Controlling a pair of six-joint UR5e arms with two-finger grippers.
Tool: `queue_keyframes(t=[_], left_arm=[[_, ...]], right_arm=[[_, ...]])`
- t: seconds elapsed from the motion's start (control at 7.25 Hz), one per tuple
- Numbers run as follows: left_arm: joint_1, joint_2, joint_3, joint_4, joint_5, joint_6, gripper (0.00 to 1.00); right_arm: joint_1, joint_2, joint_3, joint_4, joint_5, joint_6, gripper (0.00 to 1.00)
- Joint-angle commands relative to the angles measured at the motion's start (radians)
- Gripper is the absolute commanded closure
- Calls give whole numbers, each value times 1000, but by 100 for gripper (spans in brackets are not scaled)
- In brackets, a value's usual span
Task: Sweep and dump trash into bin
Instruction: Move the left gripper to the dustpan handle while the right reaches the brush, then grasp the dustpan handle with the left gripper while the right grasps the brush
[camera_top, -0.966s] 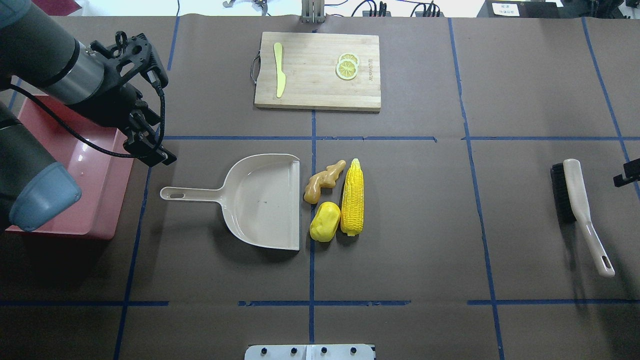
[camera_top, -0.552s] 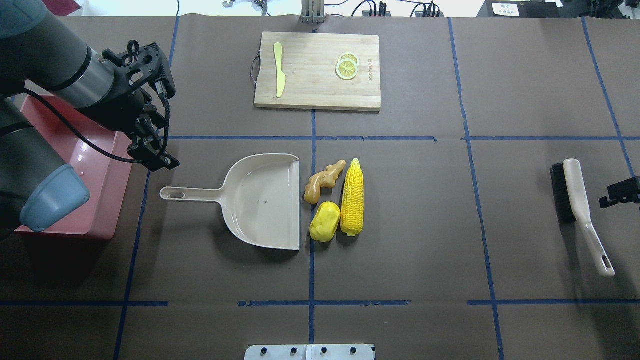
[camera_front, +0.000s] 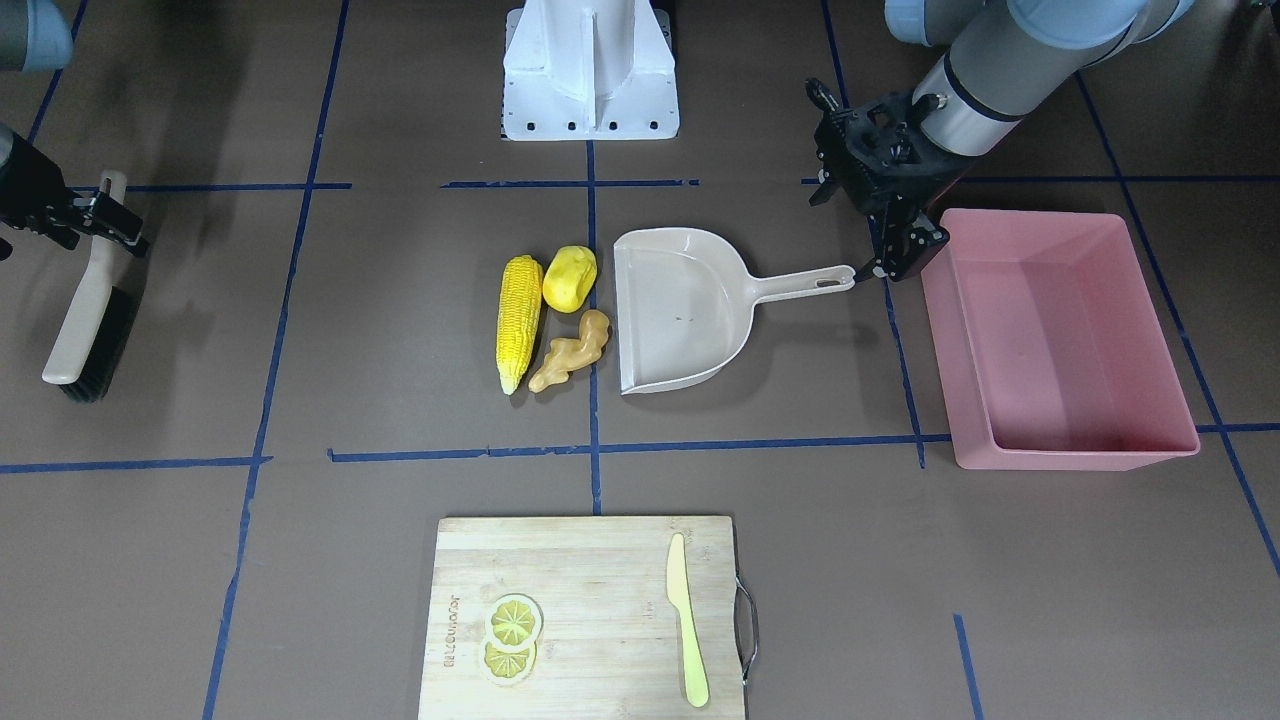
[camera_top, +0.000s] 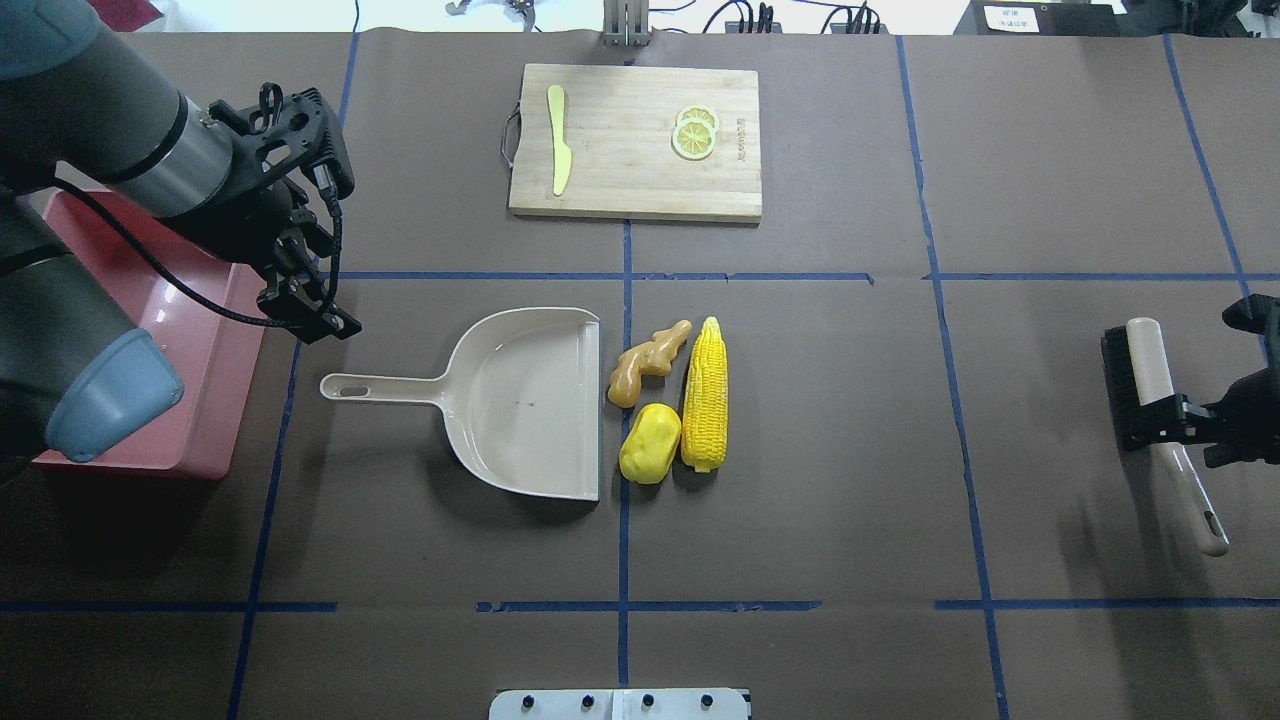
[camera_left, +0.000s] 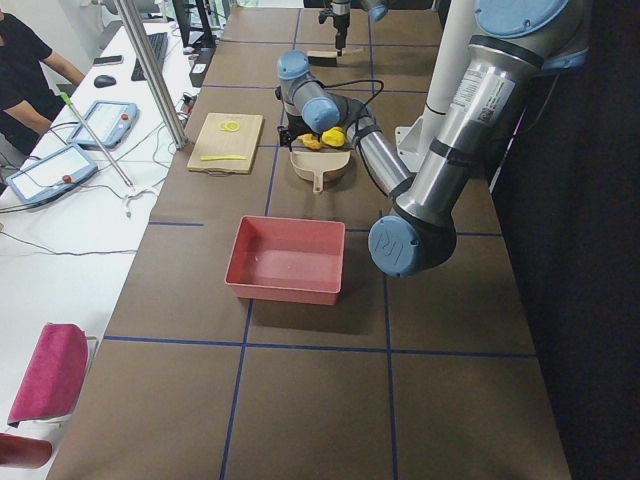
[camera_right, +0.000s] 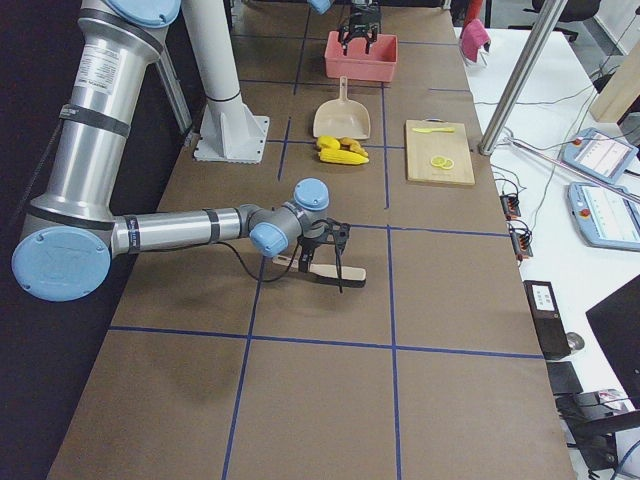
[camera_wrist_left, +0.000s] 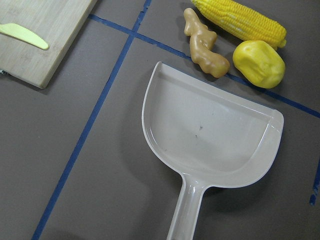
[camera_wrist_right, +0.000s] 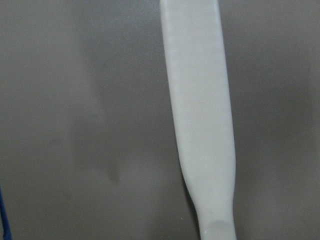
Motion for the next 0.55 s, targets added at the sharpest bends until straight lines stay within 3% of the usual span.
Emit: queue_keyframes(t=[0.0,0.41], left_arm=[[1,0,6,0,0,1,0],[-1,3,6,0,1,4,0]], right_arm=[[-20,-27,-3,-1,-13,4,0],[-24,-30,-17,-1,-28,4,0]])
